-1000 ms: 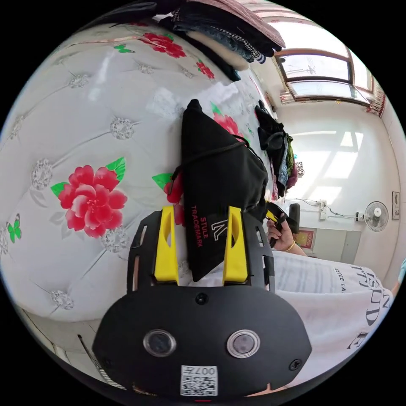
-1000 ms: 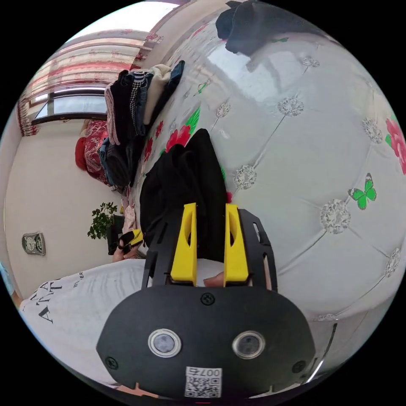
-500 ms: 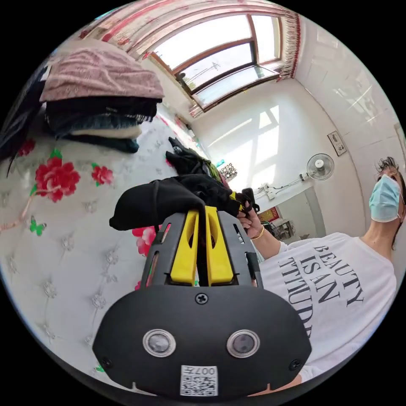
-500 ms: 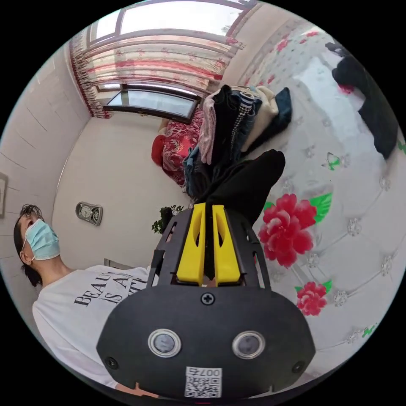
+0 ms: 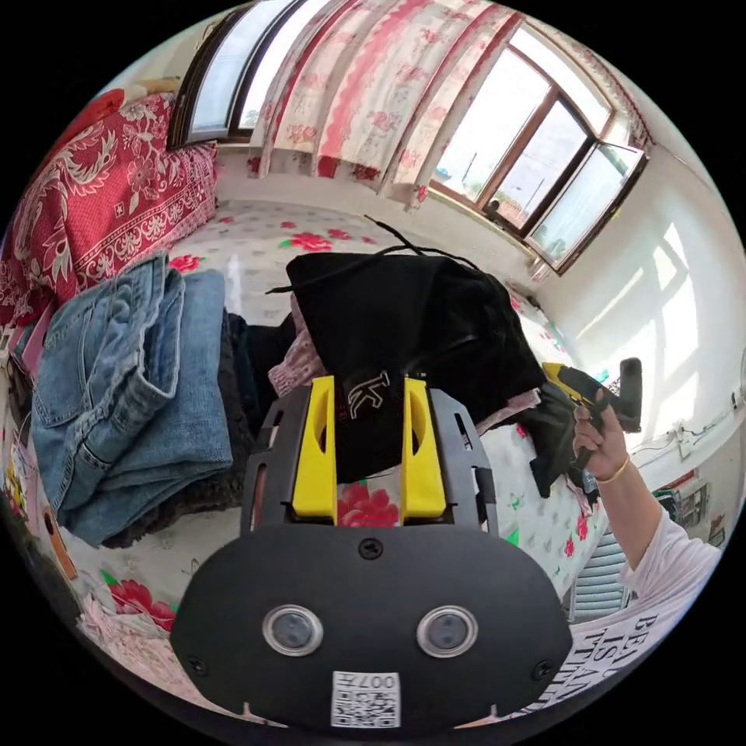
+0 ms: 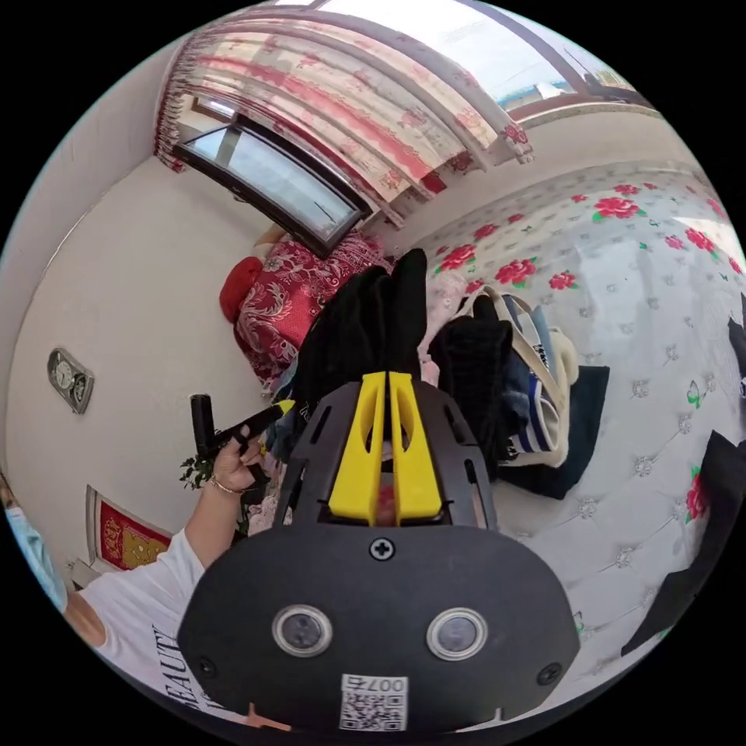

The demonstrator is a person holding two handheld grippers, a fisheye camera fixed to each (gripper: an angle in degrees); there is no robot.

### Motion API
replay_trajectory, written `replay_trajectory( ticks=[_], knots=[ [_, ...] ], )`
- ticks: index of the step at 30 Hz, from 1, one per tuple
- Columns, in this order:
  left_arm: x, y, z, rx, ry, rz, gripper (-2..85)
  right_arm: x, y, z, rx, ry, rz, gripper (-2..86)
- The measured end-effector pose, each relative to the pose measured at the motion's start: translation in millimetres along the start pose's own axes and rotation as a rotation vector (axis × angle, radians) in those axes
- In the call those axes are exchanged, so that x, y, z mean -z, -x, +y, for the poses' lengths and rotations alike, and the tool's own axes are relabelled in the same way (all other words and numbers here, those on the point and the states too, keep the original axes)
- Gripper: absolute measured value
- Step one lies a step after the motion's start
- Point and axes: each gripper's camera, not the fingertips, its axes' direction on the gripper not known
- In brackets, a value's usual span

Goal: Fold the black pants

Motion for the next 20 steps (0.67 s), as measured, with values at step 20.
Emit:
replay_trajectory(
  ticks=[20],
  knots=[
    [-127,-160,209,-0.069,0.071,-0.281,5.2,324,-315,409,-0.507,0.010,0.755,6.7]
  ],
)
